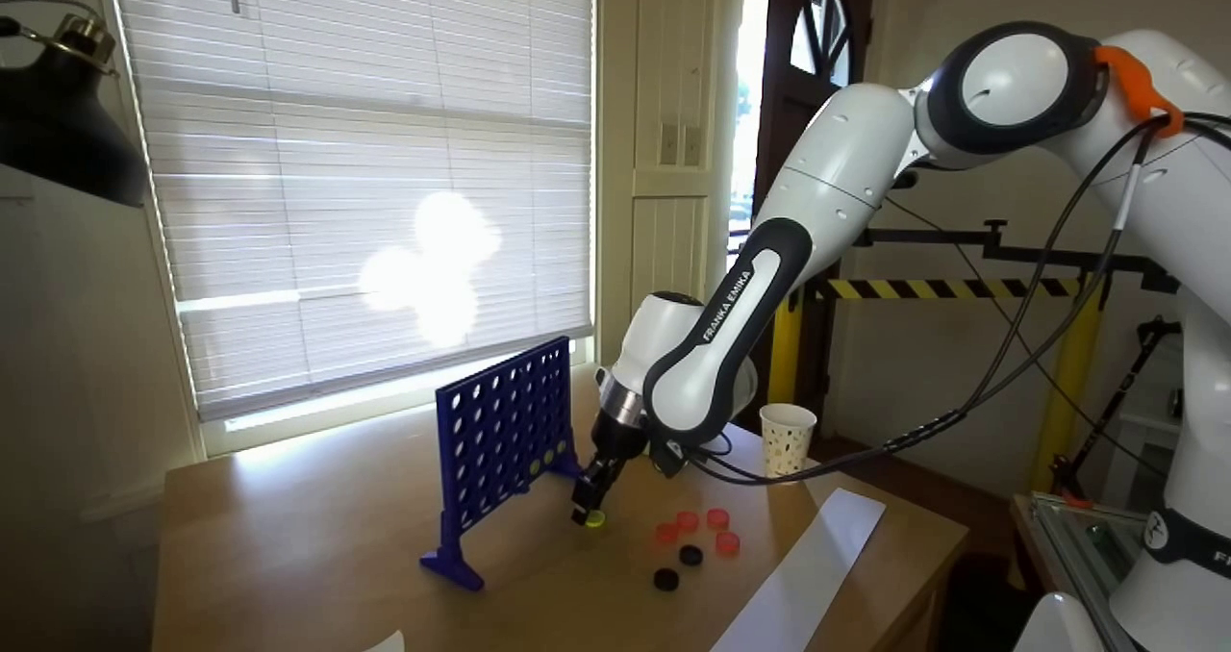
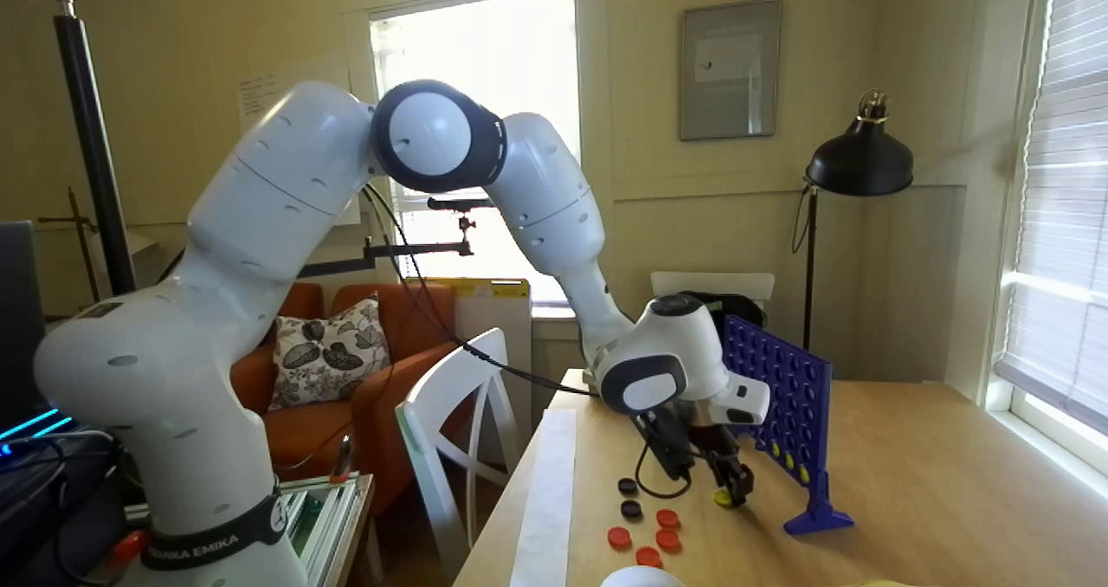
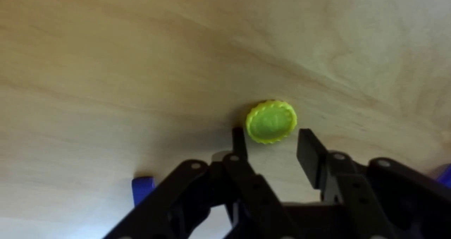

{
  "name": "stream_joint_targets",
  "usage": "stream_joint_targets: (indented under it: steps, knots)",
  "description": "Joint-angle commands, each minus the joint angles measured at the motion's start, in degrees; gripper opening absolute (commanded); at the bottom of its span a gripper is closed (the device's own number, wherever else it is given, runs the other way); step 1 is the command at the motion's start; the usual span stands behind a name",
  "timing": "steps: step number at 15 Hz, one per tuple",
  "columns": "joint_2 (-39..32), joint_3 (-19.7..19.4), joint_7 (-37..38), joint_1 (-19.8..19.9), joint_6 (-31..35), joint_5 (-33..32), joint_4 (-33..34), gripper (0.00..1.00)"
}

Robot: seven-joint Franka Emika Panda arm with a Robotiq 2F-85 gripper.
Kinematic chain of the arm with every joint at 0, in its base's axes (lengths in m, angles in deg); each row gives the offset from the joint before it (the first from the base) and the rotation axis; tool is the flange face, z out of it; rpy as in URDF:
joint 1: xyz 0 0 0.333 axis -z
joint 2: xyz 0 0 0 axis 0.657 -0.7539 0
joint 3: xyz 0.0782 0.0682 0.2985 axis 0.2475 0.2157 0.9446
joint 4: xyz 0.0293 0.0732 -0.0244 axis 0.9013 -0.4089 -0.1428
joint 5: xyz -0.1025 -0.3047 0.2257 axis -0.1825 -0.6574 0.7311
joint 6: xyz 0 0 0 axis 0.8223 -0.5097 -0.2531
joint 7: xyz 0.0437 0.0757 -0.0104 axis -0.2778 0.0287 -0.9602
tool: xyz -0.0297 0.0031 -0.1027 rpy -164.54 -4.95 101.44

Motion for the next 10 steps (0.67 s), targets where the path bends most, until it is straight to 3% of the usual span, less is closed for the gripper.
stream_joint_targets:
  steps: [1, 2, 3, 4, 9, 10]
  knots:
    - [-0.9, -0.8, 1.7, -0.7, -1.2, -1.8, 1.3, 0.13]
    - [-0.8, -0.9, 1.8, -0.8, -1.2, -1.8, 1.4, 0.06]
    - [-0.8, -0.9, 1.7, -0.8, -1.3, -1.9, 1.5, 0.45]
    - [-0.8, -0.9, 1.7, -0.9, -1.3, -1.9, 1.4, 0.57]
    - [-0.7, -0.9, 1.4, -1.0, -2.2, -2.4, 1.3, 0.91]
    - [-0.6, -0.9, 1.4, -1.0, -2.4, -2.5, 1.3, 0.9]
